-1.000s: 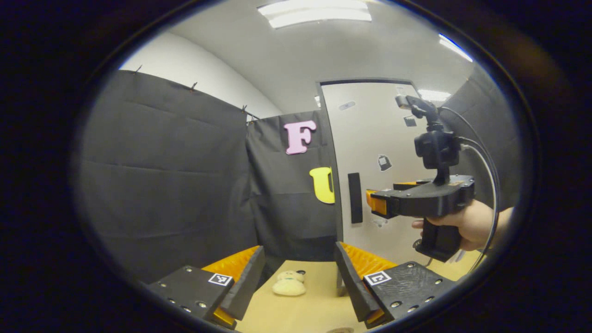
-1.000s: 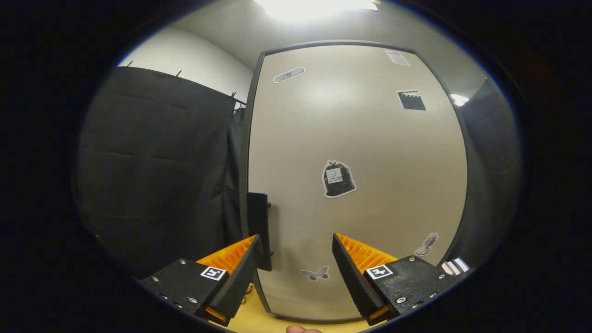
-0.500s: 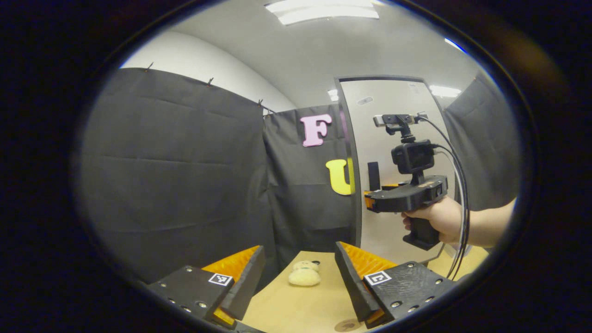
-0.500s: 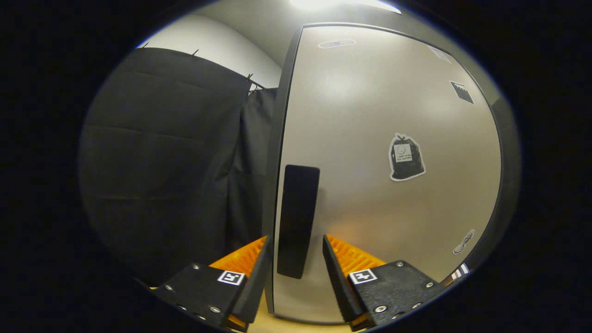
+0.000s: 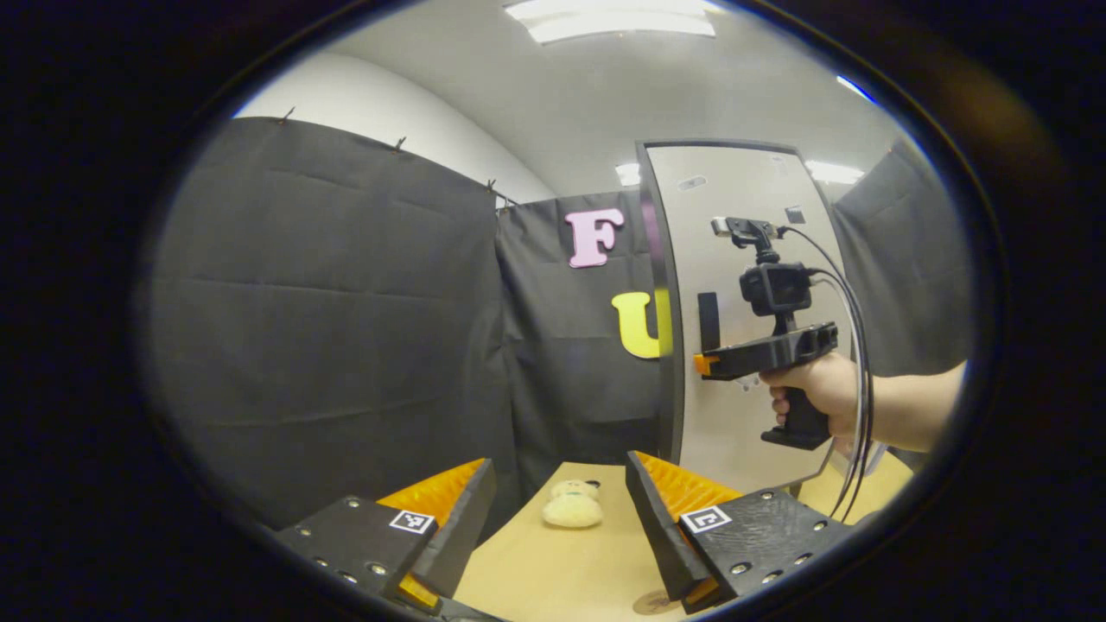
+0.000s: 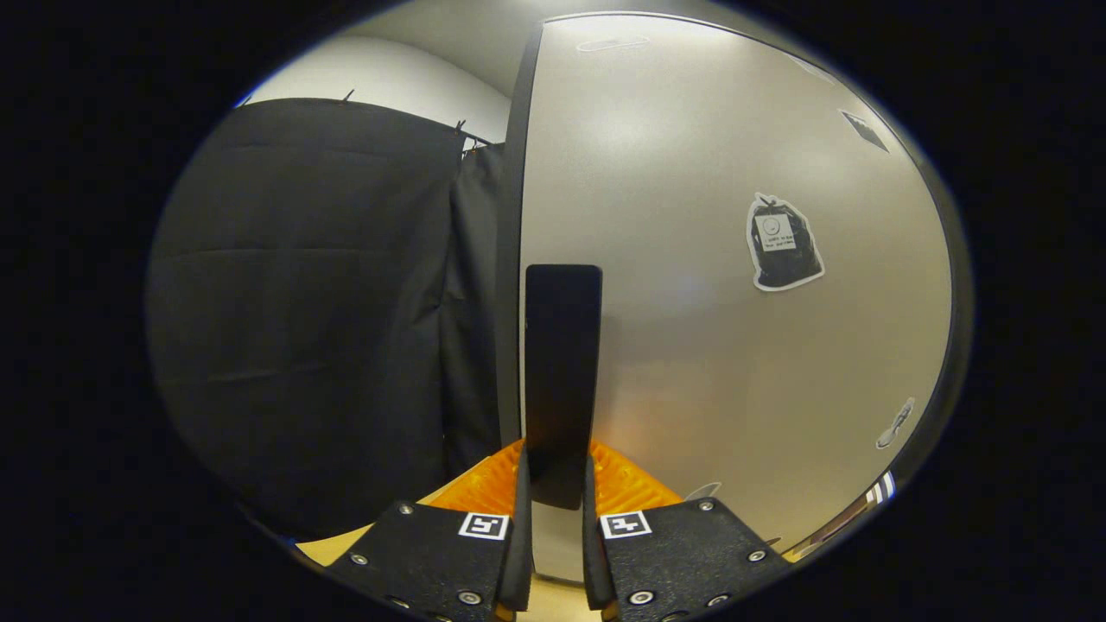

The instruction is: Open the cabinet door with the right hand, grasp the bottle in the cabinet with the left hand and place it on the coaster, then close the cabinet door with the right hand.

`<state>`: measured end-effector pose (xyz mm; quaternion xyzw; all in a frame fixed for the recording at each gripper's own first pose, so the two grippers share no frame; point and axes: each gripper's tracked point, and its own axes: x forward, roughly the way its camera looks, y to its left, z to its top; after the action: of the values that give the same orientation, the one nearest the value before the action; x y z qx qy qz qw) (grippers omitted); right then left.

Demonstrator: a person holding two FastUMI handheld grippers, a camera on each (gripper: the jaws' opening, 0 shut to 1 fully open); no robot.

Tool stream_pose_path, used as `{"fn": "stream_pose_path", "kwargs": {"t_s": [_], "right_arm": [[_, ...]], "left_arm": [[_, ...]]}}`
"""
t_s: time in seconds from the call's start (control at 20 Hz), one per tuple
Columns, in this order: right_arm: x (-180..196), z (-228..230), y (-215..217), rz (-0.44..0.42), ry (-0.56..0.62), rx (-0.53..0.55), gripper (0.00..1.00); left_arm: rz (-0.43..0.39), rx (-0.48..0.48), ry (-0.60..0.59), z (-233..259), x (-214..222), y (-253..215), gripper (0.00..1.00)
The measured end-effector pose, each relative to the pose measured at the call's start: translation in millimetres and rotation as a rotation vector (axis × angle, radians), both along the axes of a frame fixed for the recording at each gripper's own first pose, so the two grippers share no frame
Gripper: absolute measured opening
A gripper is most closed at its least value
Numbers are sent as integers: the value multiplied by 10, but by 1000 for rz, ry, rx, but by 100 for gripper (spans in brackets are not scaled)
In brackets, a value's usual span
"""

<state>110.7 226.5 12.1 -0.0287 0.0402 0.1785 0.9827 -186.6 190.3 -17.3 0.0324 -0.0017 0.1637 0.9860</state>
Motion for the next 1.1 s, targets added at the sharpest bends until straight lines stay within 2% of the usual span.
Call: {"fn": "stream_pose_path", "kwargs": {"t_s": [0.1,0.2,0.3,0.4,0.5,0.65,0.7,0.75,0.8,0.85,0.9,0.95,1.0,1.05,1.1], "right_arm": [[-23,1,-6,13,-3,2,21],[-45,7,-21,36,6,0,22],[-91,0,-23,61,21,-4,20],[-117,-1,-35,78,22,-13,19],[-138,-17,-53,92,12,-24,19],[-173,-33,-94,112,7,-32,19],[-185,-35,-108,119,11,-27,19],[-202,-36,-107,126,14,-25,19],[-207,-37,-118,132,16,-26,19],[-211,-46,-139,135,19,-23,19],[-224,-48,-152,140,23,-25,19],[-259,-48,-163,147,26,-27,19],[-288,-46,-173,155,30,-28,19],[-325,-45,-179,162,32,-27,19],[-358,-42,-187,169,34,-27,19]], "left_arm": [[-13,-13,-3,-56,53,35,86],[-32,-29,-1,-127,128,77,83],[-53,-53,7,-224,231,94,92],[-65,-62,10,-262,338,90,92],[-70,-20,16,-254,456,86,91],[-129,10,-16,-148,757,-24,87],[-152,8,-23,-163,880,-79,87],[-170,4,-27,-172,968,-105,92],[-187,-1,-24,-207,1030,-124,87],[-203,-10,-18,-247,1089,-149,92],[-214,-21,-15,-288,1139,-130,92],[-224,-33,-11,-328,1167,-119,87],[-234,-45,-12,-347,1189,-105,92],[-240,-52,-11,-357,1210,-71,87],[-238,-53,-3,-383,1249,-14,92]]}}
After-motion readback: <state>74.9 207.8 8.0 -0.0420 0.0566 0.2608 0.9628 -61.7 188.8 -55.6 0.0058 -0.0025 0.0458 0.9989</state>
